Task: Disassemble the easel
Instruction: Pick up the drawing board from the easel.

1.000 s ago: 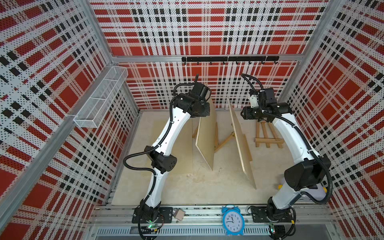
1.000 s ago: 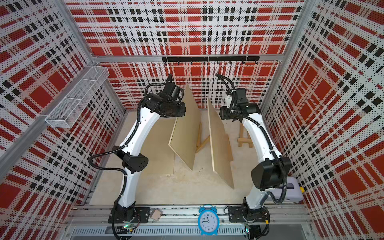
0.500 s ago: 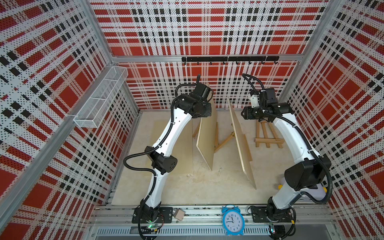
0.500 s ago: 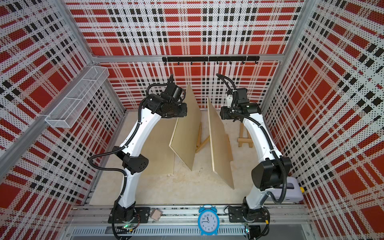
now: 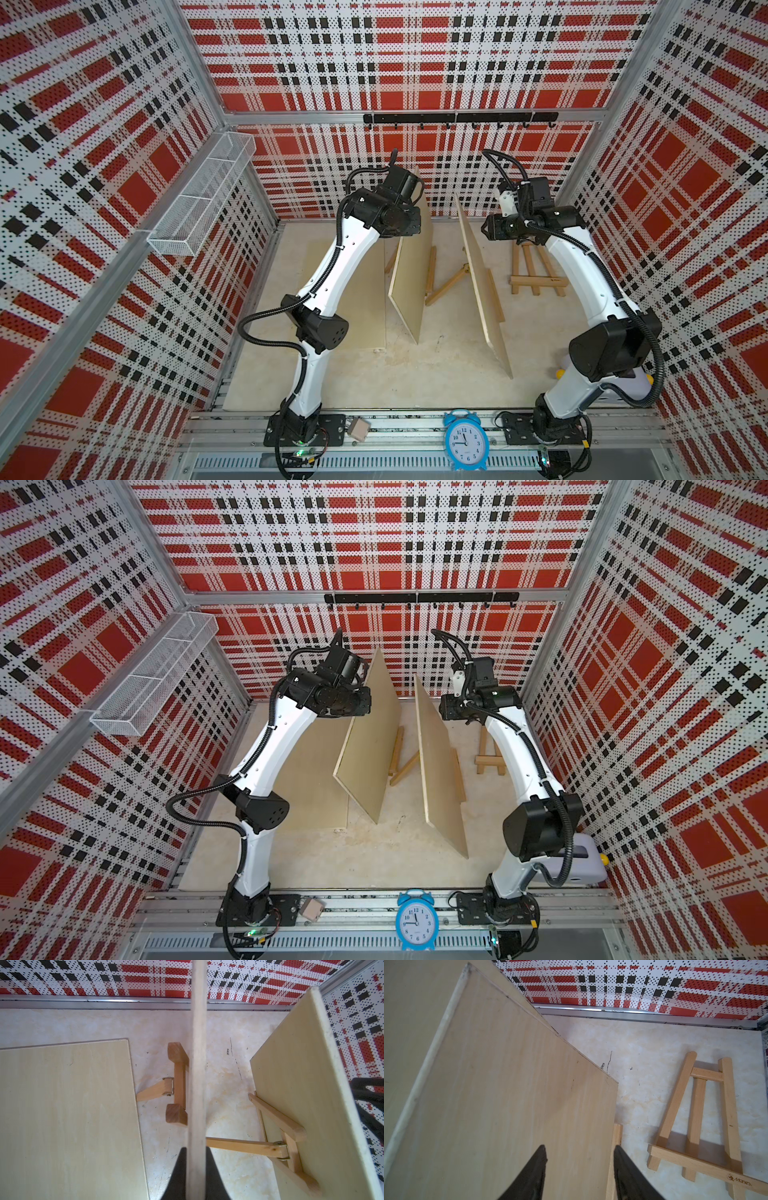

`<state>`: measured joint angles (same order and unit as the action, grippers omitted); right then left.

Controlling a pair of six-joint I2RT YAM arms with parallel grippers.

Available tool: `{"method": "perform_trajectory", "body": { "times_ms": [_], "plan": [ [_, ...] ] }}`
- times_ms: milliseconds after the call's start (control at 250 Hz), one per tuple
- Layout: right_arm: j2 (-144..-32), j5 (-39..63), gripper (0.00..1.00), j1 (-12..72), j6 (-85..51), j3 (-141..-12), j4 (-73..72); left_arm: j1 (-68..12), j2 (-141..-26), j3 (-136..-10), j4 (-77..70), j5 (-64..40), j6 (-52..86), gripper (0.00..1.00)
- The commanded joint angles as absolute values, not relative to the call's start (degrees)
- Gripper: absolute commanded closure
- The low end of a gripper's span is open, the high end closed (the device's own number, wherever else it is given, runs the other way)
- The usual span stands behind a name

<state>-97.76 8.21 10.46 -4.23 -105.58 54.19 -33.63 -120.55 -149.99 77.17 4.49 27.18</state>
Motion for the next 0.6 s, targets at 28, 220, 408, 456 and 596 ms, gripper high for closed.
{"method": "perform_trajectory", "body": {
  "times_ms": [28, 220, 408, 456, 596],
  "plan": [
    [-96.43, 9.14, 0.46, 10.2, -3.25, -105.11, 52.49, -32.35, -110.92, -151.36, 69.02, 3.19, 28.85, 1.0],
    [-96.44, 10.37, 0.46, 10.27, -3.6, -105.17, 51.98, -31.34, -105.56, -148.85, 65.13, -0.48, 30.27, 1.0],
    [-95.63, 10.81, 0.46, 10.27, -3.96, -104.27, 51.61, -29.61, -99.07, -147.5, 63.11, -2.26, 31.53, 1.0],
    [-95.39, 10.81, 0.46, 10.28, -4.11, -104.05, 51.47, -28.89, -96.72, -145.89, 61.76, -3.22, 32.24, 1.0],
    [-95.27, 11.24, 0.46, 10.26, -4.35, -103.7, 51.24, -26.27, -88.64, -138.31, 56.8, -5.79, 34.0, 1.0]
  ]
}}
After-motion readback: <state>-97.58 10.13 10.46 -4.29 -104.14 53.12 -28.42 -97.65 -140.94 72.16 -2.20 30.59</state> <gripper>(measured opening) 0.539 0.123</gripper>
